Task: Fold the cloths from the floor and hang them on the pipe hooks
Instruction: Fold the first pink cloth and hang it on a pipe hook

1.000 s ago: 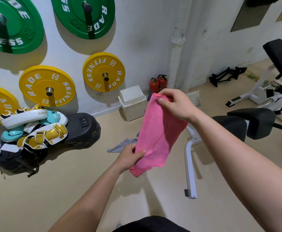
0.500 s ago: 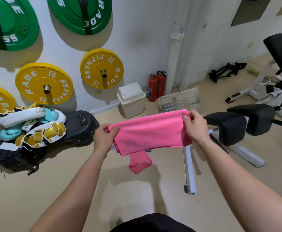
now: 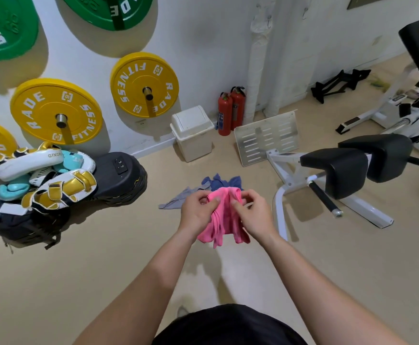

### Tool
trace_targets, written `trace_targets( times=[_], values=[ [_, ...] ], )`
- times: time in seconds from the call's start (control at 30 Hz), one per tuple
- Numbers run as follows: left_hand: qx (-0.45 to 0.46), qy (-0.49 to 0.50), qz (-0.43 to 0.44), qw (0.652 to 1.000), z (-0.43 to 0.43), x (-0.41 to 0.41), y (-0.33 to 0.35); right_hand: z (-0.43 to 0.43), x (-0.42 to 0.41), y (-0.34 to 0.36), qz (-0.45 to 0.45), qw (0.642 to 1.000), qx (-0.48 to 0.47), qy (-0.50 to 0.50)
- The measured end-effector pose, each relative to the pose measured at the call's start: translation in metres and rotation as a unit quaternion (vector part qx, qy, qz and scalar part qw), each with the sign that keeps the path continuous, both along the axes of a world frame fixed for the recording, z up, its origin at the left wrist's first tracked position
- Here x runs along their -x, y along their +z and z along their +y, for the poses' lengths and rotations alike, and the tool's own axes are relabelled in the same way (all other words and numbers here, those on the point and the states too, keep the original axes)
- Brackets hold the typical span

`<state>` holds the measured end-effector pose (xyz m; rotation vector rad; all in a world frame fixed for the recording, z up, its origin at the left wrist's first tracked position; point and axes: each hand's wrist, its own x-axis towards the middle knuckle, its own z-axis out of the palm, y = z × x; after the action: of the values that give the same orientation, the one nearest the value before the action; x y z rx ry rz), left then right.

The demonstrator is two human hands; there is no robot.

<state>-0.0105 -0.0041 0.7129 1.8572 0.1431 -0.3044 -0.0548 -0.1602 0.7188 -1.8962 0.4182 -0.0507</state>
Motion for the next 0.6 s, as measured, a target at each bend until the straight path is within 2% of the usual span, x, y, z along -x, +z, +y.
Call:
trace_targets(
  times=[0.1, 0.23, 0.4, 0.5, 0.6],
  values=[
    [0.035, -0.025, 0.013, 0.999, -0.0087, 0.007, -0.0005, 0.0088, 0.0014, -0.0044, -0.005, 1.0, -0.011, 0.011],
    [0.038, -0.019, 0.03, 0.999, -0.0087, 0.007, -0.0028, 0.0114, 0.0022, -0.0089, -0.013, 1.0, 0.005, 0.023],
    [0.03, -0.021, 0.044, 0.998, -0.0097, 0.0062, 0.0023, 0.0123, 0.0051, -0.0099, -0.021, 0.994, 0.092, 0.054],
    [0.042, -0.004, 0.057, 0.997, -0.0116, 0.0063, 0.0067, 0.0127, 0.0058, -0.0095, -0.004, 0.984, 0.137, 0.114],
    [0.005, -0.006, 0.03, 1.0, -0.0064, 0.0043, 0.0064, 0.01, 0.0068, -0.0091, -0.008, 0.973, 0.125, 0.196]
  ],
)
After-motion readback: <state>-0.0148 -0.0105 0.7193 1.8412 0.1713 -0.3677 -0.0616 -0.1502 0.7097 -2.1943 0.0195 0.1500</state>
